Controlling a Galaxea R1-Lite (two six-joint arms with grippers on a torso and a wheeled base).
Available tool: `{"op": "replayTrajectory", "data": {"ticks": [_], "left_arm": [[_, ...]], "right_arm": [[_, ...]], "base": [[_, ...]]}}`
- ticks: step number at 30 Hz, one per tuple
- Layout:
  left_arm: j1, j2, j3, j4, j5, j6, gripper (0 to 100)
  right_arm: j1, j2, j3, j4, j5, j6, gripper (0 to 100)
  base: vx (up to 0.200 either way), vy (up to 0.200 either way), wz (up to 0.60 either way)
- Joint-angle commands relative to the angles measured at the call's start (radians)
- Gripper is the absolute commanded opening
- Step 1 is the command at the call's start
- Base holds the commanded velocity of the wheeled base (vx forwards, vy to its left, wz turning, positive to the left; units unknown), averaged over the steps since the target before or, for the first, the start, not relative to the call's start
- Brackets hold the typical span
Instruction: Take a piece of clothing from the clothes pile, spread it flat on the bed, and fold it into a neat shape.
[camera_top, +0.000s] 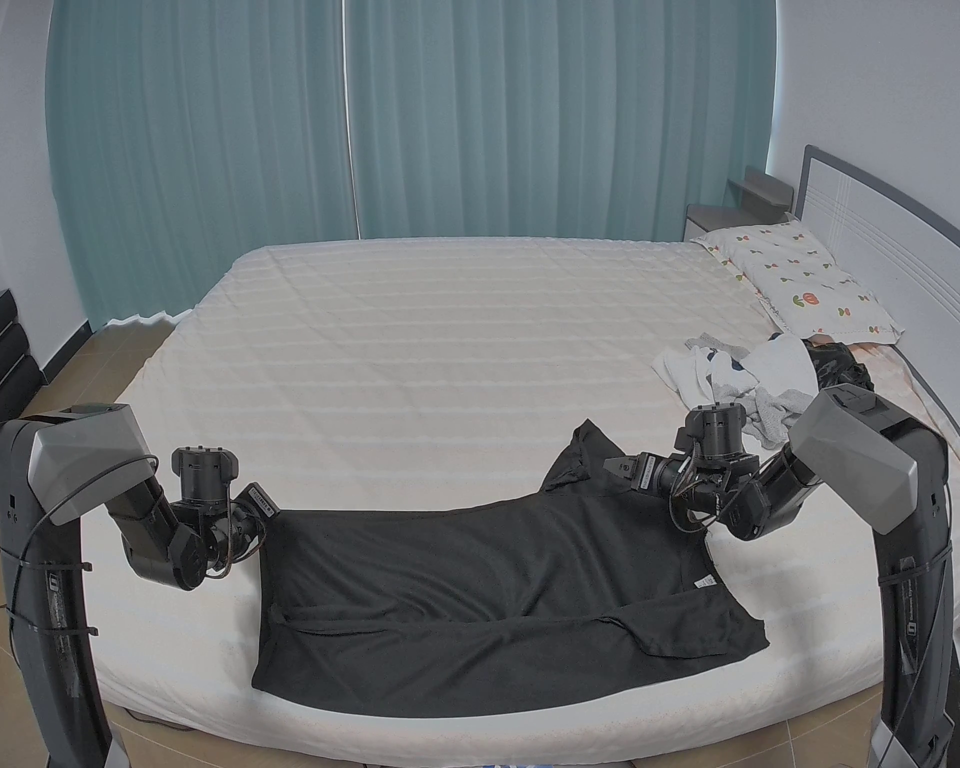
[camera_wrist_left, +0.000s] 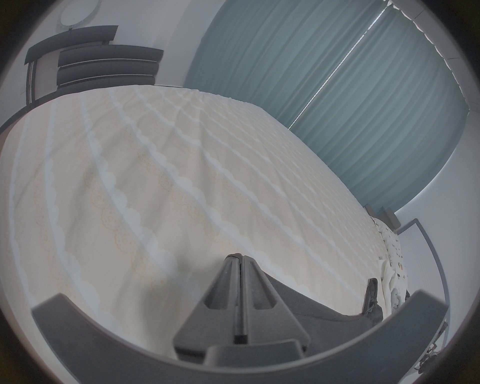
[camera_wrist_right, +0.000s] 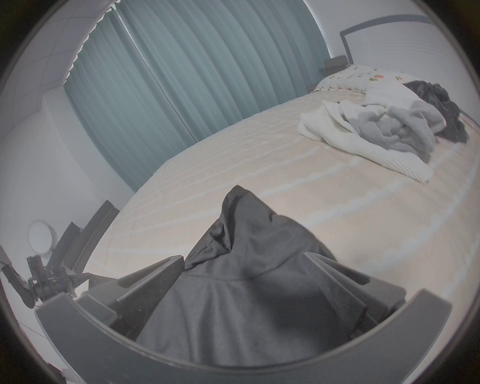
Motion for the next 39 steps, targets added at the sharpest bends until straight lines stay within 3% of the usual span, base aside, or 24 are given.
{"op": "replayTrajectory", "data": {"ticks": [1, 4, 17, 18, 23, 34, 39], "left_arm": [[0.004, -0.001, 0.009, -0.005, 0.001, -0.002, 0], [0.004, 0.001, 0.015, -0.005, 0.003, -0.001, 0], [0.002, 0.001, 0.017, -0.005, 0.003, -0.001, 0], [0.002, 0.001, 0.017, -0.005, 0.003, -0.001, 0], [0.008, 0.001, 0.020, -0.005, 0.005, -0.001, 0], [0.010, -0.005, 0.020, -0.005, 0.005, -0.001, 0], [0.010, -0.005, 0.018, -0.012, 0.003, -0.001, 0]], "right_arm": [[-0.021, 0.111, -0.135, 0.038, 0.000, -0.052, 100], [-0.048, 0.137, -0.205, 0.067, 0.001, -0.098, 100], [-0.051, 0.194, -0.305, 0.095, 0.006, -0.083, 100], [-0.050, 0.196, -0.305, 0.095, 0.006, -0.073, 0], [-0.053, 0.196, -0.305, 0.087, 0.006, -0.030, 0], [-0.082, 0.153, -0.234, 0.084, -0.002, -0.020, 0], [-0.096, 0.093, -0.150, -0.004, -0.002, 0.022, 0]], "base": [[0.000, 0.000, 0.00], [0.000, 0.000, 0.00], [0.000, 0.000, 0.00], [0.000, 0.000, 0.00], [0.000, 0.000, 0.00], [0.000, 0.000, 0.00], [0.000, 0.000, 0.00]]}}
